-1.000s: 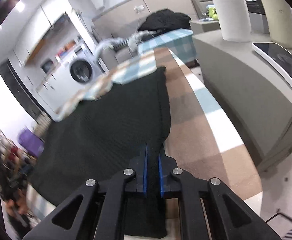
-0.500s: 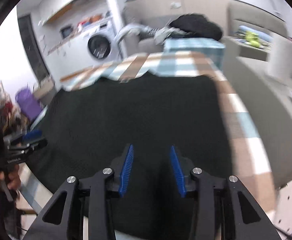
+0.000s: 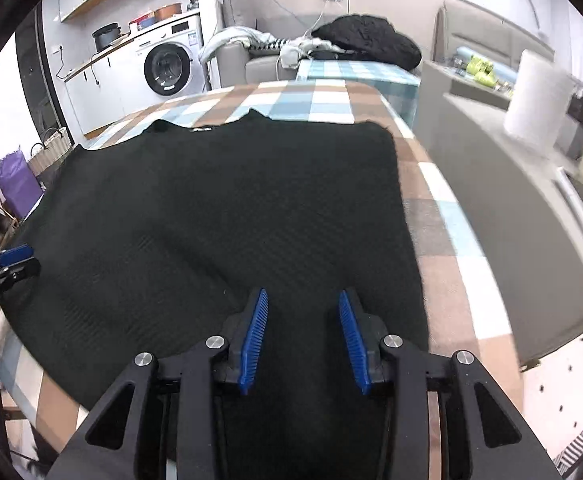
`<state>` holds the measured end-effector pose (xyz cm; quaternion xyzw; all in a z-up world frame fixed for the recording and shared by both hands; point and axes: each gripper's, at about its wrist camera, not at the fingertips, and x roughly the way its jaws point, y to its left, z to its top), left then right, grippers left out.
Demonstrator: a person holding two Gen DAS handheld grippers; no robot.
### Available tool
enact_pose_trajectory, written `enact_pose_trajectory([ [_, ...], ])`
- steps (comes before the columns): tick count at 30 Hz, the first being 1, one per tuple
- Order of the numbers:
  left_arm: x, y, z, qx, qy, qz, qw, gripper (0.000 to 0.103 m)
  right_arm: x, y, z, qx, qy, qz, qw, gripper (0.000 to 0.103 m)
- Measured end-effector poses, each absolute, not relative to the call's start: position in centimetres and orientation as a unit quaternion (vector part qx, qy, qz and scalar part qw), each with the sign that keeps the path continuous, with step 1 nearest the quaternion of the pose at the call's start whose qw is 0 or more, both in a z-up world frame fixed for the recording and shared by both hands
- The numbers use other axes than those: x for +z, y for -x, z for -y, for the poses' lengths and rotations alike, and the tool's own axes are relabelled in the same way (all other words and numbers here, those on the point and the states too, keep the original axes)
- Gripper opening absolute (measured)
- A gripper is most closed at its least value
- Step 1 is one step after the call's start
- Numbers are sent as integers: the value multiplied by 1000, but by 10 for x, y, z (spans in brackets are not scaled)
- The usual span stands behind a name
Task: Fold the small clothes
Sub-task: 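Press the spread black sweater flat with both open grippers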
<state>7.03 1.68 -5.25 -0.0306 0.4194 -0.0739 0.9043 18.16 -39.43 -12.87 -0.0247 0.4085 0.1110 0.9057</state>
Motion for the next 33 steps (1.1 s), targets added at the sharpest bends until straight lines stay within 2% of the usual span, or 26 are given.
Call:
enact_pose_trajectory([
  [4, -55, -56, 16, -129, -7, -420, 898, 64, -128, -161, 359, 189, 37, -405, 894, 47],
  [7, -62, -49, 31, -132, -48, -419, 897, 65, -139, -153, 327, 225, 80, -413, 879, 48],
  [9, -62, -46, 26, -136, -37, -419, 897, 67, -138, -144, 325, 229, 110, -400, 881, 50],
  [11, -62, -42, 19, -135, -28, -419, 897, 67, -135, -139, 340, 233, 93, -401, 881, 53],
  [18, -53, -40, -6, -121, 14, -412, 903, 67, -128, -136, 378, 200, 57, -414, 886, 53],
  [23, -43, -88, -24, -73, 25, -423, 903, 67, -109, -180, 338, 189, 40, -409, 892, 53],
  [27, -54, -112, -38, -44, 17, -451, 891, 67, -120, -234, 304, 199, 38, -422, 884, 53],
  [29, -54, -107, -46, -41, 22, -443, 895, 67, -132, -252, 305, 186, 42, -448, 873, 53],
  [33, -55, -98, -56, -39, 25, -440, 897, 67, -131, -255, 342, 144, 31, -447, 883, 53],
])
